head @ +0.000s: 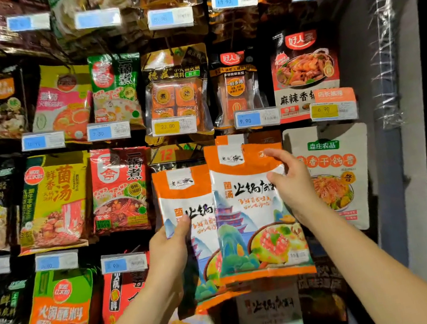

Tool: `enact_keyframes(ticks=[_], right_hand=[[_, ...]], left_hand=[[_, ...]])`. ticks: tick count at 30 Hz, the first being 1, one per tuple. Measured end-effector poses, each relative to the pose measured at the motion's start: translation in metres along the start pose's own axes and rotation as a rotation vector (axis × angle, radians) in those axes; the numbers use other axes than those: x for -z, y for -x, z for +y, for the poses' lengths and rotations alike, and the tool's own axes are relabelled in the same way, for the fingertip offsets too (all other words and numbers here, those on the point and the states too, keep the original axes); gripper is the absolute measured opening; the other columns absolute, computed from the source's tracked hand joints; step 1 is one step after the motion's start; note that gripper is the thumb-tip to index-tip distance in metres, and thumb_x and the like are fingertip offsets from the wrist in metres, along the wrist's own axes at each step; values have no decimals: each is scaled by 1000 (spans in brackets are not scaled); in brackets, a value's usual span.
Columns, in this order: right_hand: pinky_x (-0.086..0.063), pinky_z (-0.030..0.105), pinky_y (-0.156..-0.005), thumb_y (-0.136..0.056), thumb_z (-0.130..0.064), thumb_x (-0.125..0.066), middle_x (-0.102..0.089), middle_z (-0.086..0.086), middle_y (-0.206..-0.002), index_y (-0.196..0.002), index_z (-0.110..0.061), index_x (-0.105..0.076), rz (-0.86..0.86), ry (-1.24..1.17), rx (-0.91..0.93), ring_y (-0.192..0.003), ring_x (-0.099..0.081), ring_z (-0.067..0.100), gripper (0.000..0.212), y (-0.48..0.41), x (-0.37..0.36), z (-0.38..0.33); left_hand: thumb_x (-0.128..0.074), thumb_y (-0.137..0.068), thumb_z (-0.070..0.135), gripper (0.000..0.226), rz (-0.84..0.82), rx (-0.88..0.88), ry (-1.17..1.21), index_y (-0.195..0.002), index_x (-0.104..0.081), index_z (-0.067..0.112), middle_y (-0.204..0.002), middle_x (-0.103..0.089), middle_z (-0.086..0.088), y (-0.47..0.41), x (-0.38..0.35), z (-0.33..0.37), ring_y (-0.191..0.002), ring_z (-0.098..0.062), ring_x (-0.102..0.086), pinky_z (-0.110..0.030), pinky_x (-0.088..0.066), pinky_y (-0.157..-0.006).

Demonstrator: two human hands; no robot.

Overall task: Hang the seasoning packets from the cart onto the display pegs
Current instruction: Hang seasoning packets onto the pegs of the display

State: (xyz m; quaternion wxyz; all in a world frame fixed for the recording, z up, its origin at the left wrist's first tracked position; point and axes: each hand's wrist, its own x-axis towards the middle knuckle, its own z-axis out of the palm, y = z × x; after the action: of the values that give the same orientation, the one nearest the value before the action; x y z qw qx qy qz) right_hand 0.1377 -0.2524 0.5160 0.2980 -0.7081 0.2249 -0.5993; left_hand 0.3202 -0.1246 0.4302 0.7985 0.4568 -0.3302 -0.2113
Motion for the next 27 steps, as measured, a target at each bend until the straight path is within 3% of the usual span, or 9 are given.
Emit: enact_keyframes(ticks=[2, 5, 6, 8, 9, 15, 19, 27], right_hand=[[-53, 34, -94, -97, 12, -51, -50, 4, -153, -144, -16, -57, 55, -6, -33, -123, -60, 16, 55, -14, 4, -2], [-54, 18, -77, -98, 10, -50, -49, 5, -154, -147, -14, -54, 97, 41, -9, -99, -67, 12, 55, -34, 4, -5], [-51, 14, -82, -99, 8, -51, -49, 6, -154, -148, -13, -53, 105, 62, -5, -108, -65, 11, 53, -39, 3, -4], [-39, 22, -103, -100, 3, -53, -49, 8, -154, -148, -11, -52, 110, 105, -9, -138, -50, 23, 50, -51, -1, 0], [-35, 26, -107, -101, 1, -53, -49, 9, -154, -149, -10, -51, 110, 134, -12, -144, -44, 26, 49, -56, -3, 2], [-39, 39, -113, -100, -2, -51, -49, 11, -153, -151, -14, -49, 138, 304, -29, -141, -47, 32, 53, -76, -7, 6], [-43, 46, -113, -97, 0, -50, -52, 14, -149, -149, -11, -51, 121, 378, -48, -136, -50, 34, 53, -82, -6, 3], [-42, 42, -110, -95, 4, -50, -49, 16, -151, -149, -8, -50, 88, 531, -92, -135, -49, 37, 55, -92, -11, 5]], left_hand=[[-61, -102, 24, 12, 47, -19, 3, -97, -67, 15, -81, -68, 6, -1, 4, 5, -73, -9, -64, -19, -49, -56], [-60, -103, 22, 10, 89, -44, 12, -102, -67, 14, -84, -68, 10, -4, 11, 8, -68, 0, -65, -15, -46, -55], [-60, -103, 22, 9, 91, -48, 12, -102, -66, 14, -82, -68, 10, -5, 14, 7, -67, 1, -64, -14, -45, -54], [-60, -102, 23, 11, 101, -49, 10, -101, -66, 14, -81, -69, 10, -5, 17, 8, -68, 0, -65, -15, -45, -55], [-61, -102, 24, 11, 108, -51, 6, -99, -66, 15, -81, -70, 10, -4, 18, 9, -71, -1, -66, -17, -45, -57], [-62, -102, 25, 12, 111, -46, 23, -92, -68, 23, -91, -74, 7, -8, 26, 7, -88, -10, -69, -23, -47, -68], [-61, -102, 25, 14, 126, -44, 23, -89, -65, 24, -87, -71, 9, -7, 23, 7, -82, -6, -66, -21, -45, -64], [-61, -102, 27, 7, 150, -26, 40, -101, -65, 21, -90, -72, 5, -10, 21, 5, -81, -12, -67, -27, -50, -64]])
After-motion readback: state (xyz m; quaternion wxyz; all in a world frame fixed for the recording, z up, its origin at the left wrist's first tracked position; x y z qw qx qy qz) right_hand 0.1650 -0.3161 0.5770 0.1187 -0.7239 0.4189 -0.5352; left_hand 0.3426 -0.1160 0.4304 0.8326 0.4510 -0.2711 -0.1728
